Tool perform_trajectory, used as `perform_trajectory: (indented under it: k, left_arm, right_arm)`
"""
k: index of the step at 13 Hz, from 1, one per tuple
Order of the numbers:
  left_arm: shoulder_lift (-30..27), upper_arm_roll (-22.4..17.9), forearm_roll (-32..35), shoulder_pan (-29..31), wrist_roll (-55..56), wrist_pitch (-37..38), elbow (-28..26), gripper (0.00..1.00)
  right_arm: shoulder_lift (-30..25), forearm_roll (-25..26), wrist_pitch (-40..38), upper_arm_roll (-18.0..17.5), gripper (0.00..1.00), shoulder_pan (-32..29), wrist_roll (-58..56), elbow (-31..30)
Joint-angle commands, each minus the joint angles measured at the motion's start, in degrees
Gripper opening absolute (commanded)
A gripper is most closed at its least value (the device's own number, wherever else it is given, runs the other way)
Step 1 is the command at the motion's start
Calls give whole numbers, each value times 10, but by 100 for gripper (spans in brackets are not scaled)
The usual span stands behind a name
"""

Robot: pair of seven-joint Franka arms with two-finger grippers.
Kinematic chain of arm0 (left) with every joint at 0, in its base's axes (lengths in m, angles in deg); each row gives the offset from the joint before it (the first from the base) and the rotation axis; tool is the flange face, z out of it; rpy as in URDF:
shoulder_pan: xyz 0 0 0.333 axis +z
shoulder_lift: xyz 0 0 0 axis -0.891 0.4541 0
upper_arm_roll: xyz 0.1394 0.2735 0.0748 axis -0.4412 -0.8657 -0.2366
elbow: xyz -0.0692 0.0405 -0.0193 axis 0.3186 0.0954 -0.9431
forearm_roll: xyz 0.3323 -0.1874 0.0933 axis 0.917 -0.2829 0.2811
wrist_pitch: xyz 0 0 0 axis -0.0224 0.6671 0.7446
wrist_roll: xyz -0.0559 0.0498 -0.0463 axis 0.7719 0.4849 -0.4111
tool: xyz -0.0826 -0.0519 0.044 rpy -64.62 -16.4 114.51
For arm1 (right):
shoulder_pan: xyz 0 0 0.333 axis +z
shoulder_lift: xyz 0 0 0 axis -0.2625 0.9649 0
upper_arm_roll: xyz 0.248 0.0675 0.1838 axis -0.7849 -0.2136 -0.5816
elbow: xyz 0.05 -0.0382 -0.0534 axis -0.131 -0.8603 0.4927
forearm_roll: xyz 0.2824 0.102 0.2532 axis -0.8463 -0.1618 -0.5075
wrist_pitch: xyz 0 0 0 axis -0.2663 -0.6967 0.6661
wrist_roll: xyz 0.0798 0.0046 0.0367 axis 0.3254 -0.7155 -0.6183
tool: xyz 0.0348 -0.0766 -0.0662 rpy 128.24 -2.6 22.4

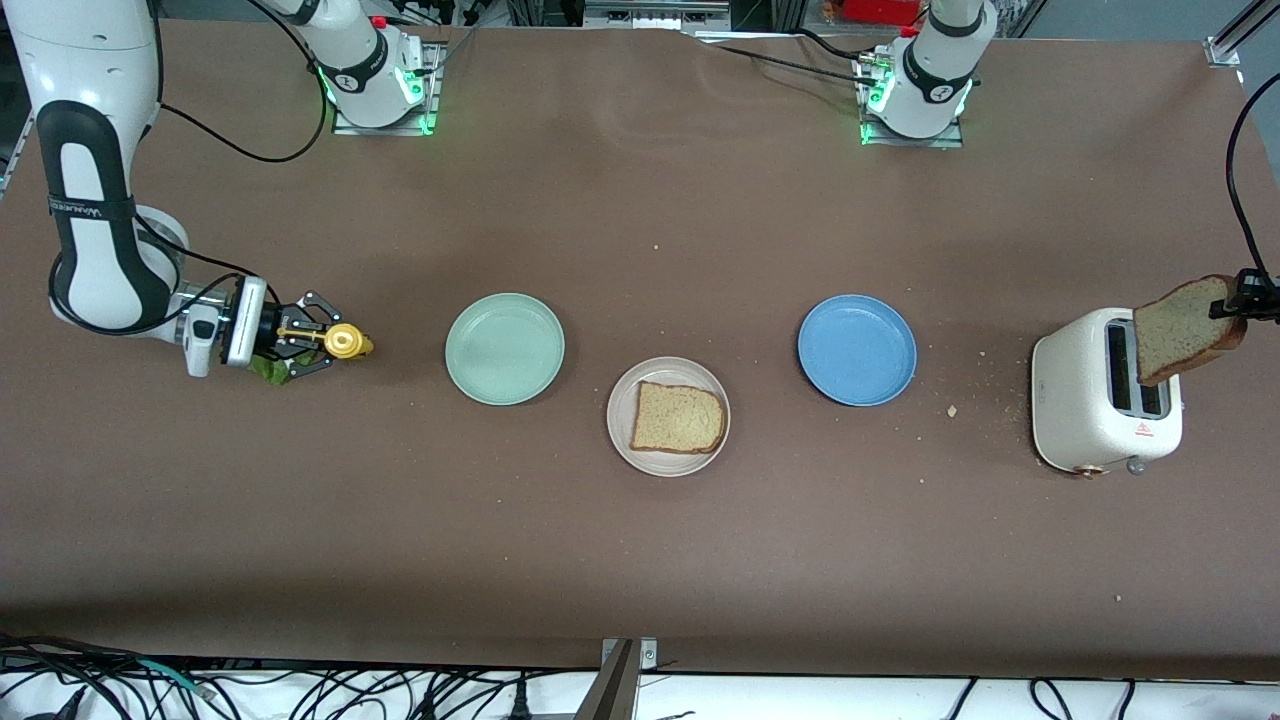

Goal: Make sandwich in beige plate with both arms
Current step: 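Lift the toast with the left gripper while the right gripper lowers the mustard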

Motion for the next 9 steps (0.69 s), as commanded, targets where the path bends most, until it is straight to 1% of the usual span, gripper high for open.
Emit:
perform_trajectory:
  k: [1,2,3,4,5,6,7,9]
  left_arm:
    - [0,10,-21,-5,0,17,13,0]
    - [0,24,-29,-9,17,17,13,0]
    - [0,32,-32,-12,41,24,13,0]
    - [1,45,-58,-14,64,36,12,0]
    - [6,56,-91,-18,105,36,12,0]
    - [17,65,-108,-32,141,36,12,0]
    - [23,66,-113,-50,156,36,11,0]
    - [39,66,-150,-76,199,36,10,0]
  right_arm:
    - [-19,-17,-6,-2,0,-4,-60,-31]
    - [-12,-19,-10,-3,0,-5,-98,-31]
    - [-8,-23,-35,-2,0,-11,-119,-32]
    - [6,-24,-55,-3,0,-30,-144,-31]
    - [27,-42,-94,-3,0,-43,-166,-31]
    - [48,-64,-128,-3,0,-51,-179,-31]
    - [67,-72,-154,-4,0,-67,-190,-29]
    - [83,-81,-170,-5,0,-72,-194,-27]
